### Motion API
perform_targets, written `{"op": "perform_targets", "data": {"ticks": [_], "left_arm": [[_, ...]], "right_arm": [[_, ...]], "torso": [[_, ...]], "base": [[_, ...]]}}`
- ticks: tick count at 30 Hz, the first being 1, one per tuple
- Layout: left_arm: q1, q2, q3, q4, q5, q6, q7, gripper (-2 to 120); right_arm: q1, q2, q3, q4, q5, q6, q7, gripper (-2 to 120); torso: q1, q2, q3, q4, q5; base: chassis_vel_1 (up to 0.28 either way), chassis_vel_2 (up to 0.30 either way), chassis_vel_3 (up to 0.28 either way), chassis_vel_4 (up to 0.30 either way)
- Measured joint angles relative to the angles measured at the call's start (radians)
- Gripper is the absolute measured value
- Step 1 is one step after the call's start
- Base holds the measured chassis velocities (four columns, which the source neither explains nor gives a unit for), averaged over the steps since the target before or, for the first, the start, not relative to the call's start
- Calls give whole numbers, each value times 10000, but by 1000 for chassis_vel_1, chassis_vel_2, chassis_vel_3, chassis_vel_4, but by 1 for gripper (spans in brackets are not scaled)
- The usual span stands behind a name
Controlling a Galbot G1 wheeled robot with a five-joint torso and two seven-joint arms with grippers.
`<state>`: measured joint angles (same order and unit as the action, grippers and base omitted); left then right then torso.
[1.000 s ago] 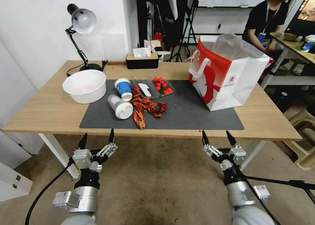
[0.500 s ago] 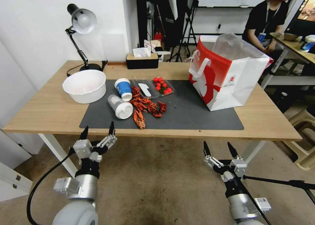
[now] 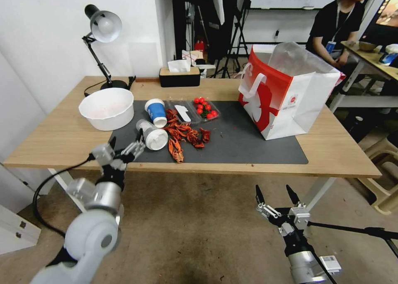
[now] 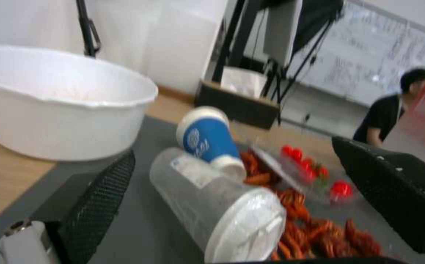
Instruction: Pick up the trash from the table and place it into the takeout bag.
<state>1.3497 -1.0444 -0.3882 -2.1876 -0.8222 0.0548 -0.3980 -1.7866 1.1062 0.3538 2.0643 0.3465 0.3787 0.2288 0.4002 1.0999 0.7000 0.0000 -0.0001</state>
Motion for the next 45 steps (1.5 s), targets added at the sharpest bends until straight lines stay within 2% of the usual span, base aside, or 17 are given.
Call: {"op": "perform_targets", "data": {"ticks": [3,5,8,14,15,19,21,24,28,31,34,38,45], "left_arm": [[-350,245,281,65,-306,367,-346,100],[-1105,499,737,282,-916,862,-814,100],[-1608,528,1030,525,-1066,1028,-1103,100],[-1667,527,1062,552,-1076,1043,-1141,100],[-2172,470,1370,769,-1216,1197,-1615,100],[-2336,434,1488,850,-1285,1279,-1847,100],[-2482,388,1602,940,-1359,1327,-2023,100],[-3027,216,1995,1254,-1458,1422,-2421,100],[-3390,84,2400,1458,-1505,1456,-2553,100],[-3816,-132,2853,1699,-1586,1569,-2893,100],[-4142,-380,3227,1997,-1401,2049,-3971,100],[-4219,-468,3350,2145,-1095,2383,-4446,100],[-4470,-658,3528,2528,-990,2698,-4687,100]], "right_arm": [[32,12,1,0,-56,-40,48,100],[92,14,63,-3,-118,-127,124,100],[117,16,110,-24,-176,-160,180,100],[120,16,115,-25,-183,-165,184,100],[132,30,160,-33,-261,-201,235,100],[133,38,180,-34,-295,-217,255,100],[133,41,202,-36,-313,-234,271,100],[151,43,325,-55,-364,-298,314,100],[209,19,439,-93,-387,-364,353,100],[263,16,470,-122,-434,-415,394,100],[290,54,478,-136,-505,-445,408,100],[315,55,537,-157,-547,-449,411,100],[443,24,571,-186,-569,-550,456,100]], "torso": [[0,0,1,1,-1],[0,0,0,0,0],[0,0,1,0,1],[-1,-1,1,-1,1],[0,0,0,-4,1],[1,0,1,-5,1],[0,0,1,4,4],[0,0,0,-2,2],[0,0,0,1,3],[-2,0,0,-1,2],[-1,0,0,-2,1],[-2,0,0,0,1],[-1,1,0,-1,1]], "base": [[0,0,0,0],[0,0,0,0],[0,0,0,0],[0,0,0,0],[0,0,0,0],[0,0,0,0],[0,0,0,0],[0,0,0,0],[0,0,0,0],[0,0,0,0],[0,0,0,0],[0,0,0,0],[0,0,0,0]]}}
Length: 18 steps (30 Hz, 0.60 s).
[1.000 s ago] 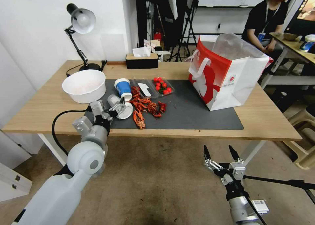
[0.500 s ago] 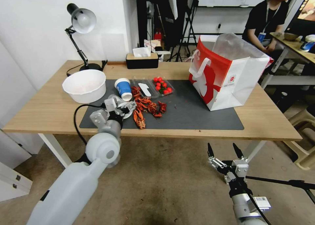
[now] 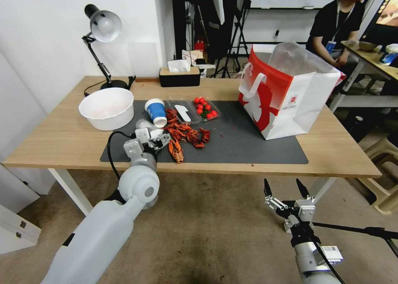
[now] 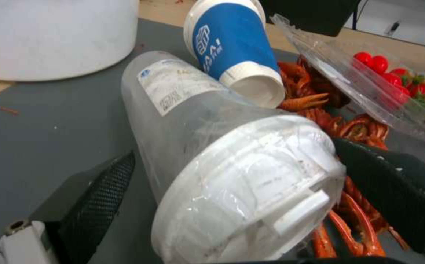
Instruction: Pick up the trash from the table and place it into the takeout bag.
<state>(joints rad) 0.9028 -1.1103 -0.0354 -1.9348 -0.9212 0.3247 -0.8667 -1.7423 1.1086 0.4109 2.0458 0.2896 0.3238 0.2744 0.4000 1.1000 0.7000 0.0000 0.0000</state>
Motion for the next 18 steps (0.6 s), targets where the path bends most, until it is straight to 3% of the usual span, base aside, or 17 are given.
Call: {"op": "perform_targets", "data": {"ticks": [7,18], "left_arm": [[-89,-60,43,126,-161,52,-175,99],[-21,-14,-52,101,-337,50,-267,71]], "right_arm": [[155,-16,-106,-38,-7,-90,74,100],[289,-5,-288,-93,-16,-124,101,100]], "torso": [[0,0,0,0,-1],[0,1,-2,-5,1]], "base": [[0,0,0,0],[0,0,0,0]]}}
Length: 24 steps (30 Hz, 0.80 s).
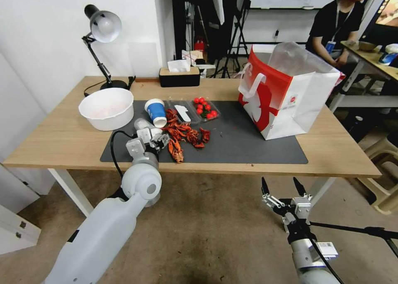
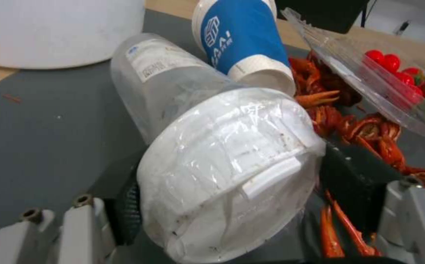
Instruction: Pick up the trash from the table and place it into the takeout bag.
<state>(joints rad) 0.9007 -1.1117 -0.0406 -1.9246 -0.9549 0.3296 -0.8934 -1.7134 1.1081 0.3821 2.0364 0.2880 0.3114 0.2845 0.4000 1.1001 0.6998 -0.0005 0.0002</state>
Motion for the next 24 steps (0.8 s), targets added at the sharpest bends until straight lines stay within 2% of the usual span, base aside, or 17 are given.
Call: {"op": "perform_targets", "data": {"ticks": [4,13,15,16,17,18,19,21,23,24], "left_arm": [[224,94,-110,-143,47,-30,52,71],[1294,614,-692,-931,290,-221,743,71],[1719,785,-916,-1220,250,-753,1523,71],[1719,785,-916,-1220,250,-753,1523,71],[1892,852,-1024,-1310,256,-1070,2030,71],[2169,972,-1153,-1401,336,-1495,2881,70],[2260,1009,-1189,-1420,379,-1614,3125,69],[2260,1009,-1189,-1420,379,-1614,3125,69],[2502,1113,-1307,-1467,585,-2080,3873,67],[2513,1120,-1317,-1471,602,-2109,3922,67]], "right_arm": [[18,7,-44,-6,-17,-5,2,100],[92,38,-235,-16,-105,-5,13,100],[119,41,-334,-15,-136,-5,23,100],[119,41,-334,-15,-136,-5,23,100],[129,42,-379,-13,-149,-5,28,100],[132,35,-456,-5,-173,-5,33,100],[131,33,-479,-4,-180,-5,35,100],[131,33,-479,-4,-180,-5,35,100],[129,29,-583,18,-223,-5,50,100],[128,29,-593,20,-228,-5,51,100]], "torso": [[0,0,0,1,-1],[0,-1,2,8,-5],[0,-2,4,11,-9],[0,-2,4,11,-9],[0,-2,3,10,-6],[0,-1,3,7,0],[-1,-2,3,7,-1],[-1,-2,3,7,-1],[0,-2,3,9,-3],[-1,-1,3,9,-3]], "base": [[0,0,0,0],[0,0,0,0],[0,0,0,0],[0,0,0,0],[0,0,0,0],[0,0,0,0],[0,0,0,0],[0,0,0,0],[0,0,0,0],[0,0,0,0]]}}
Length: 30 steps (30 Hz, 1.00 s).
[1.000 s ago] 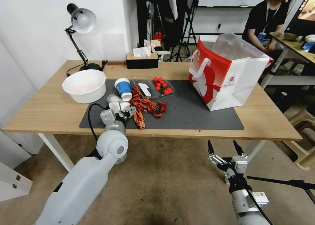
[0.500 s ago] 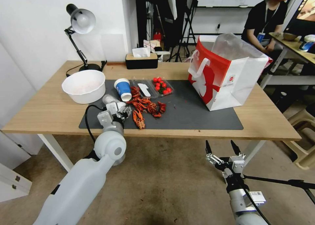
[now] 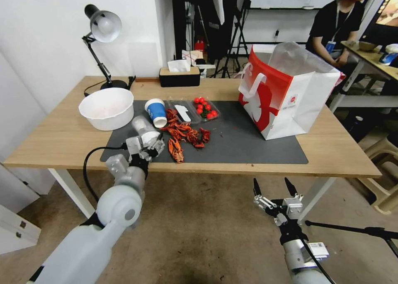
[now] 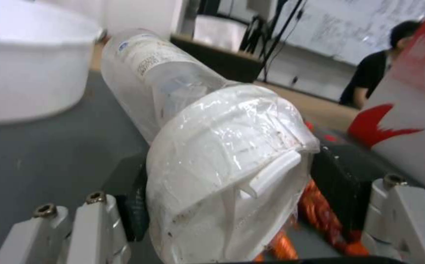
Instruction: Pick up the trash from the table and place it into the takeout bag.
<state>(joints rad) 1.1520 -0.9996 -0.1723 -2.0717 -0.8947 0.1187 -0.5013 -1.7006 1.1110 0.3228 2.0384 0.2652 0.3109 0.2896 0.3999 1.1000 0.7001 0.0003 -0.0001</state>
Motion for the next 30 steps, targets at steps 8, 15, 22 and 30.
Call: {"op": "perform_targets", "data": {"ticks": [8,15,22,30], "left_arm": [[13,177,-287,3,433,-565,962,62],[-556,508,-448,181,431,-1354,2284,62],[-4708,721,2244,2272,-418,-2470,5427,62],[-8348,-779,4593,4659,-725,-2572,6128,62]], "right_arm": [[-6,37,-144,-9,-81,25,7,100],[-4,64,-121,-20,-92,41,7,100],[-136,43,155,122,-145,44,8,100],[-179,167,79,280,-562,0,123,100]], "torso": [[0,0,0,-2,3],[1,0,0,-2,1],[1,-1,0,-4,2],[2,-1,0,1,2]], "base": [[0,0,0,0],[0,0,0,0],[0,0,0,0],[0,0,0,0]]}}
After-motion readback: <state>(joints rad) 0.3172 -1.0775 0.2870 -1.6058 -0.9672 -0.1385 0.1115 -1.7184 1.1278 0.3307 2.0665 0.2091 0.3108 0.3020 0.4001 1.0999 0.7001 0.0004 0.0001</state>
